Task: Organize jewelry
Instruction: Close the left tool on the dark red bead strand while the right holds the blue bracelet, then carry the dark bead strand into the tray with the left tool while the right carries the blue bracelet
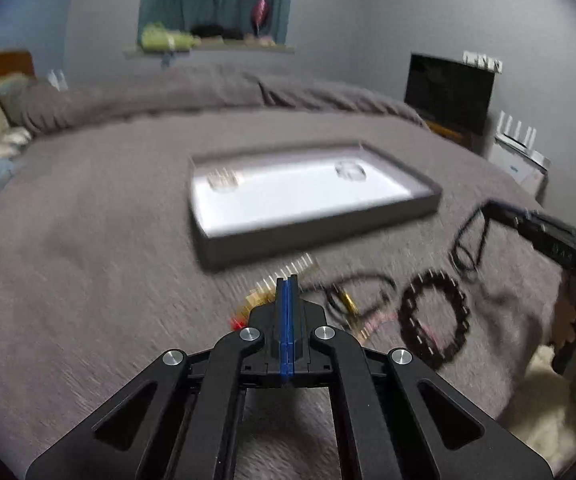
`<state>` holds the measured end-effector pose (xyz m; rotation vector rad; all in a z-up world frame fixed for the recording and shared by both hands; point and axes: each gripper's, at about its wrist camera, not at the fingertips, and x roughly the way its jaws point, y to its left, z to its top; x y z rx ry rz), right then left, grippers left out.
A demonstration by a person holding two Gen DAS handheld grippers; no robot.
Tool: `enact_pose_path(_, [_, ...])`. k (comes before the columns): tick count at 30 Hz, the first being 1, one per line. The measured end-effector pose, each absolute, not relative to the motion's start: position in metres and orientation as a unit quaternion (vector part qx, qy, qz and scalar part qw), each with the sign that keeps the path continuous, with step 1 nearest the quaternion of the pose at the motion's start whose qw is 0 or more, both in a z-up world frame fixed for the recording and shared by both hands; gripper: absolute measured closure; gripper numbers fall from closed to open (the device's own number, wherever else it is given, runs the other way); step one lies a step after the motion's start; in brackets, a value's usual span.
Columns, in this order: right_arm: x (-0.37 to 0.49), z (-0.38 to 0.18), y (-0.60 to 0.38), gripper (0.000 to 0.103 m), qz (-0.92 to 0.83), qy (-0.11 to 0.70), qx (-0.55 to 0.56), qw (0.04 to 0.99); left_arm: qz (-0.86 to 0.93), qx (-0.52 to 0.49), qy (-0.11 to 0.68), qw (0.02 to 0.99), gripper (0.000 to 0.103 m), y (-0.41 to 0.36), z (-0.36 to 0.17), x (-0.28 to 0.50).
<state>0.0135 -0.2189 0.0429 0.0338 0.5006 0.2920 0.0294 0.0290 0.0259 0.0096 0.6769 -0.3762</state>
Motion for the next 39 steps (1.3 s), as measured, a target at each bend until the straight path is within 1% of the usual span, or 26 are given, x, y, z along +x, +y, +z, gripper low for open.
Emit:
enact_pose_path(2, [0.014, 0.042, -0.219, 0.096, 0.145, 0.248, 0.017, 0.958, -0.174, 0.010, 0.343, 0.923, 0.097, 0.026, 0.022, 0.029])
enact_pose_path(3, [0.014, 0.042, -0.219, 0.096, 0.145, 0.249, 0.018, 0.957, -0.169, 0.010, 0.345, 0.923, 0.084, 0.027, 0.021, 0.027])
enact_pose_path(4, [0.014, 0.041, -0.219, 0.096, 0.145, 0.250, 0.018, 0.957, -0.163, 0.006, 0.344, 0.925, 0.068, 0.028, 0.022, 0.024])
enact_pose_path(5, [0.014, 0.041, -0.219, 0.096, 0.145, 0.250, 0.017, 0.957, -0.162, 0.001, 0.344, 0.925, 0.065, 0.029, 0.022, 0.022])
enact_pose_path(6, [0.014, 0.041, -0.219, 0.096, 0.145, 0.249, 0.017, 0.957, -0.162, -0.008, 0.347, 0.924, 0.065, 0.031, 0.022, 0.019])
enact_pose_path(15, [0.013, 0.040, -0.222, 0.096, 0.144, 0.250, 0.018, 0.957, -0.169, -0.045, 0.389, 0.905, 0.066, 0.034, 0.007, 0.030])
enact_pose_path(22, [0.013, 0.040, -0.223, 0.096, 0.145, 0.250, 0.018, 0.957, -0.168, -0.070, 0.392, 0.902, 0.070, 0.037, 0.004, 0.044])
enact_pose_path(23, [0.013, 0.040, -0.222, 0.096, 0.145, 0.250, 0.018, 0.957, -0.167, -0.075, 0.394, 0.901, 0.071, 0.038, 0.003, 0.046])
enact_pose_path(25, [0.013, 0.040, -0.223, 0.096, 0.145, 0.250, 0.018, 0.957, -0.164, -0.079, 0.394, 0.901, 0.082, 0.040, 0.002, 0.048])
enact_pose_path(27, [0.013, 0.040, -0.223, 0.096, 0.145, 0.251, 0.018, 0.957, -0.163, -0.079, 0.393, 0.901, 0.087, 0.041, 0.002, 0.049])
enact_pose_path(29, [0.013, 0.040, -0.223, 0.096, 0.146, 0.251, 0.018, 0.957, -0.165, -0.081, 0.392, 0.901, 0.088, 0.042, 0.002, 0.050])
enact_pose_path(31, [0.012, 0.040, -0.223, 0.096, 0.146, 0.250, 0.016, 0.957, -0.165, -0.077, 0.384, 0.905, 0.097, 0.042, 0.004, 0.048])
enact_pose_path(36, [0.010, 0.042, -0.225, 0.096, 0.145, 0.245, 0.016, 0.959, -0.172, -0.050, 0.327, 0.928, 0.097, 0.037, 0.027, 0.029])
enact_pose_path(39, [0.010, 0.044, -0.223, 0.096, 0.146, 0.244, 0.012, 0.959, -0.181, -0.030, 0.307, 0.934, 0.097, 0.029, 0.036, 0.022])
